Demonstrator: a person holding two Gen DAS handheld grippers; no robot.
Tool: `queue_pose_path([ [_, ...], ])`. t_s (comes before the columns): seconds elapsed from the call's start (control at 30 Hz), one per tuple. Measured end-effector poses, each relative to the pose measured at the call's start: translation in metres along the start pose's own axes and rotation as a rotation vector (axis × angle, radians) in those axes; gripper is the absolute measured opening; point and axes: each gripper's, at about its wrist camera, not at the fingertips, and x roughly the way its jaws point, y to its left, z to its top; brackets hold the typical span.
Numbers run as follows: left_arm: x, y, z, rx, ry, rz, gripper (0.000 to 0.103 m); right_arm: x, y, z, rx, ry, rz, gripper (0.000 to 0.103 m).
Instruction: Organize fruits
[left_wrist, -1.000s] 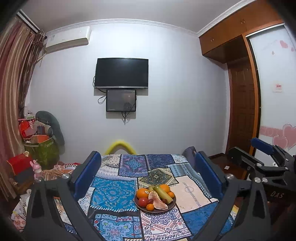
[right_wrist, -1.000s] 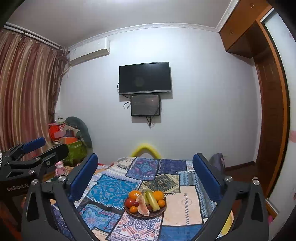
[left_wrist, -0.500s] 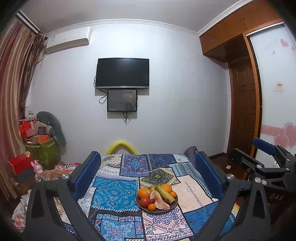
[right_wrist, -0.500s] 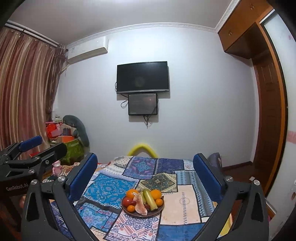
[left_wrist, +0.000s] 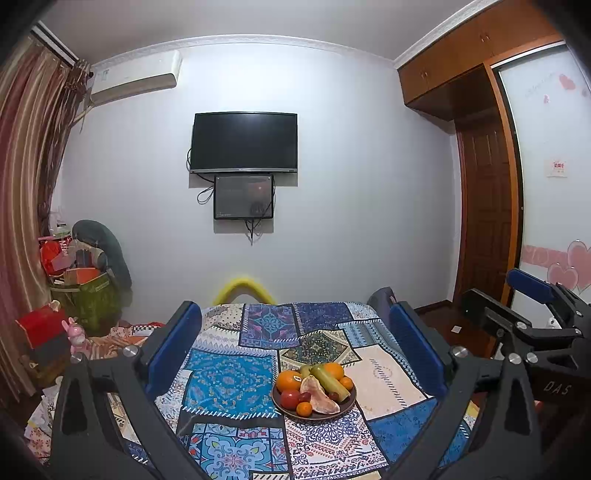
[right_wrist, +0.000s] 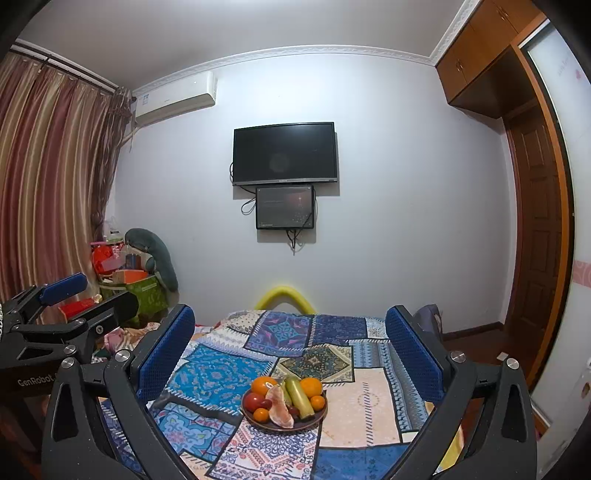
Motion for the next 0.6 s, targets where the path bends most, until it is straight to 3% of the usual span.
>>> queue_pose_path([
  [0.6, -0.0019, 0.0089, 0.0000, -0.012, 0.001, -0.009, 0.103, -0.0043, -0.0014, -0.0002, 0.003, -0.010, -0.008, 0.103],
])
